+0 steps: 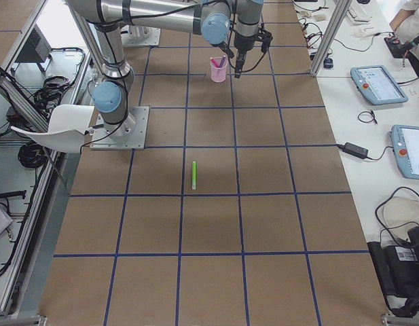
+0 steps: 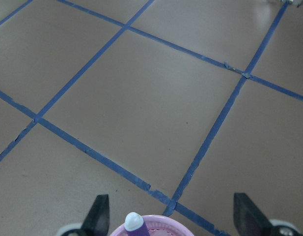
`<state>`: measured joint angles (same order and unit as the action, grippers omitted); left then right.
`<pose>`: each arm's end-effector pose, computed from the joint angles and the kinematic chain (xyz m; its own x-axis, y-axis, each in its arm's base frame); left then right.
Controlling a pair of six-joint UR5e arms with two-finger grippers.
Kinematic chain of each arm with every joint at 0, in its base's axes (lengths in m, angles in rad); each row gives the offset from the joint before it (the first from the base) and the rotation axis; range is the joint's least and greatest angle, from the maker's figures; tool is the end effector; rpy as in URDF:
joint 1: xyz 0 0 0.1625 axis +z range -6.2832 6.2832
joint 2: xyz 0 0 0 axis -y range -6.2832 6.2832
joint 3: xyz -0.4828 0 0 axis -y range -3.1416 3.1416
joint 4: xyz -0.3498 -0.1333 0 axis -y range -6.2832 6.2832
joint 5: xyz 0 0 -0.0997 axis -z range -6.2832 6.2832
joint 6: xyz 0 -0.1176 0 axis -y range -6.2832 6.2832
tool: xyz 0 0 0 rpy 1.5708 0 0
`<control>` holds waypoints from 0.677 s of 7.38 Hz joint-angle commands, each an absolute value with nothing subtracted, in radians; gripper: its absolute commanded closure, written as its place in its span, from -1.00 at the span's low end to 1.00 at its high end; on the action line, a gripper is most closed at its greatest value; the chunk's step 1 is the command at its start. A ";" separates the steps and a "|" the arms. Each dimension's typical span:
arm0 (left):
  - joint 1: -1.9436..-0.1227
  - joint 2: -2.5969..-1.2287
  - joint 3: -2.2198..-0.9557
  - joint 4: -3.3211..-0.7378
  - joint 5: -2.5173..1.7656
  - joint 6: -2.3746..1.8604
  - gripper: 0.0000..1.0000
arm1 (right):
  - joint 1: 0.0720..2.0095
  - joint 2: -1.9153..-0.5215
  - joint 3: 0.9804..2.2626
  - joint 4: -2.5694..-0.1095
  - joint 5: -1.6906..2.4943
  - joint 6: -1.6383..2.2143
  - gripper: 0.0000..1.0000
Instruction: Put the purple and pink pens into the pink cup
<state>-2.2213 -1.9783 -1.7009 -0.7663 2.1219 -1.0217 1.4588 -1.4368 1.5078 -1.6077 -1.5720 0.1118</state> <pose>-0.4291 -0.4455 0.3563 -0.8958 -0.4428 -0.0387 -0.3448 0.7470 -0.5685 0.0754 -0.5207 0.4952 -0.9751 0.2218 0.0050 0.2219 0.9745 0.0337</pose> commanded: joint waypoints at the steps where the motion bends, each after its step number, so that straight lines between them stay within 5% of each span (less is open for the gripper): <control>1: -2.121 -1.924 -1.672 -0.828 1.987 -0.772 -1.00 | 1.460 -1.439 1.508 -1.612 -1.571 0.112 -1.00; 5: -1.813 -1.820 -1.635 -1.059 1.614 -0.380 -1.00 | 1.491 -1.456 1.500 -1.597 -1.537 0.156 -1.00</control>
